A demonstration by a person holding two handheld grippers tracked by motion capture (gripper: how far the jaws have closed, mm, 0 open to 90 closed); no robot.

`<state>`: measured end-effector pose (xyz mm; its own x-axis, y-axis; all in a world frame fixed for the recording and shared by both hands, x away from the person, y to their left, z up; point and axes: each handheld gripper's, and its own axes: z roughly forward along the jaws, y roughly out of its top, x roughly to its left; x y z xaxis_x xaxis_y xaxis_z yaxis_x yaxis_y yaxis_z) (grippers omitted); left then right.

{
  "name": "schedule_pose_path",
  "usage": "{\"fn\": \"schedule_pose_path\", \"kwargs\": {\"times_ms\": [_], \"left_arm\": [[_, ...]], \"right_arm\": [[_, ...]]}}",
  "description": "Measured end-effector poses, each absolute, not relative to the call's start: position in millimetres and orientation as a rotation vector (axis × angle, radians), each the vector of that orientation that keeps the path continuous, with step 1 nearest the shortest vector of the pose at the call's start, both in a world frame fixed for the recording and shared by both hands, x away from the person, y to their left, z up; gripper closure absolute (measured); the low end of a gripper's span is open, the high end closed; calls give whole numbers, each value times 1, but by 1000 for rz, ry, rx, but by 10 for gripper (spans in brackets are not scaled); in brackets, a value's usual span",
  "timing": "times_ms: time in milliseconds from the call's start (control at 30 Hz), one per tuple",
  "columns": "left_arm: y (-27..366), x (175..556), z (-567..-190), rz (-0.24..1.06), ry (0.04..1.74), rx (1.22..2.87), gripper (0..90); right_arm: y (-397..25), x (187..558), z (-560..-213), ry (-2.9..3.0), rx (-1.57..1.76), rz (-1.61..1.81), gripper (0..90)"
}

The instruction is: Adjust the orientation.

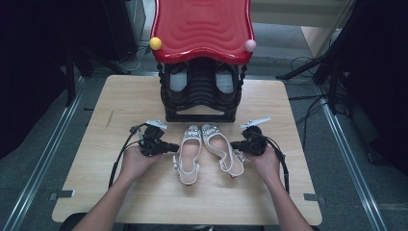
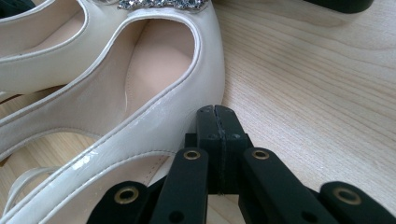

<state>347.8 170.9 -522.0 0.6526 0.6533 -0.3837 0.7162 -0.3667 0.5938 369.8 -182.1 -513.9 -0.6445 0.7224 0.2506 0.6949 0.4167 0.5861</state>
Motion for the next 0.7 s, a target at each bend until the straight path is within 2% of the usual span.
{"fn": "schedule_pose_path", "kwargs": {"times_ms": [700], "left_arm": [[163,342,-526,-145,1058,2120,900]], "right_arm": [[-173,367,-517,2646,1313,1090,900]]}}
